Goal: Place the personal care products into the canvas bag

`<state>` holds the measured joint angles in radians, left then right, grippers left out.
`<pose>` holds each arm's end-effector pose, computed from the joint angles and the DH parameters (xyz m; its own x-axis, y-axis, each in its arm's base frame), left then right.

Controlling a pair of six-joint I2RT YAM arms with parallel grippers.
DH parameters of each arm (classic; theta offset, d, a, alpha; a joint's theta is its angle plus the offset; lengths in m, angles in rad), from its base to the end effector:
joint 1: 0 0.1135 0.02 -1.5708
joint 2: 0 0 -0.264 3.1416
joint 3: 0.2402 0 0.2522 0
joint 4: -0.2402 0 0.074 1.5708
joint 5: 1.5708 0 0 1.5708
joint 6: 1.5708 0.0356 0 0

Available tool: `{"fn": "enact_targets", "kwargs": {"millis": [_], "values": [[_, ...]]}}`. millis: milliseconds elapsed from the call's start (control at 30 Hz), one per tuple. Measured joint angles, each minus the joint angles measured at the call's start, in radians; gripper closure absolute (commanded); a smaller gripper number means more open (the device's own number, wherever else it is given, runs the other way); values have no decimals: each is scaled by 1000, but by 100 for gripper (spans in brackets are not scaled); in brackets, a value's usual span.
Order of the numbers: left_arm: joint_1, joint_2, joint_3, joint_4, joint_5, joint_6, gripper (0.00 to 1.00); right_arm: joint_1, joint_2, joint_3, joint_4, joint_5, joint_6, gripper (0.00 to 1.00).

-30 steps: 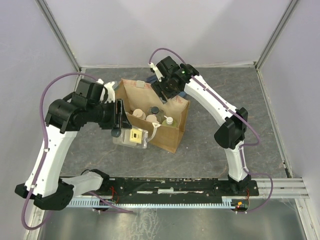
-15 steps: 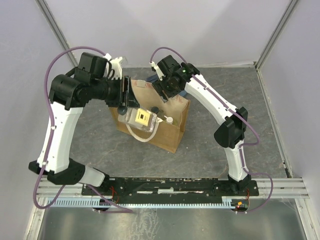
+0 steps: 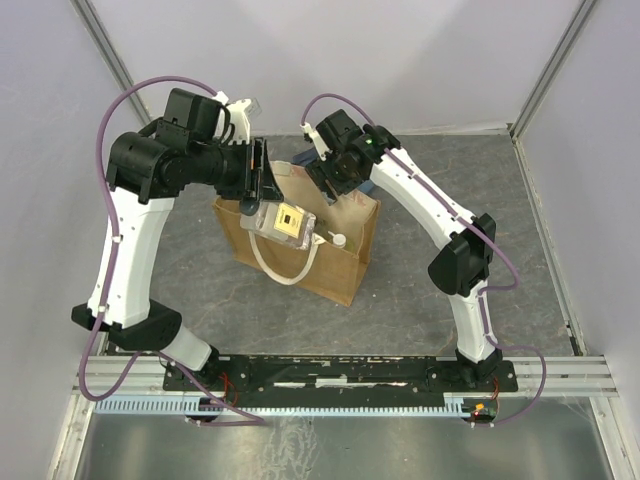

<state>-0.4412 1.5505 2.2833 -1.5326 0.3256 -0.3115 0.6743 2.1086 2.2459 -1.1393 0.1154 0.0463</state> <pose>0.2046 -0.1092 0.5086 -0.8031 0.0581 -0.5930 0.3782 0.8188 -0.4320 0.3530 0.2769 0.3410 -0.6839 -0.4878 -0.5425 -0.5407 0.8382 -0.0720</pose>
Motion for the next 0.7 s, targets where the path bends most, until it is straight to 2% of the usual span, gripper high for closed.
{"fn": "enact_targets", "kwargs": {"millis": [233, 700], "values": [[-3, 12, 21, 0, -60, 7, 97, -3, 0, 0, 0, -2, -14, 19], [-4, 22, 44, 61, -90, 6, 97, -24, 1, 0, 1, -35, -18, 19]]}}
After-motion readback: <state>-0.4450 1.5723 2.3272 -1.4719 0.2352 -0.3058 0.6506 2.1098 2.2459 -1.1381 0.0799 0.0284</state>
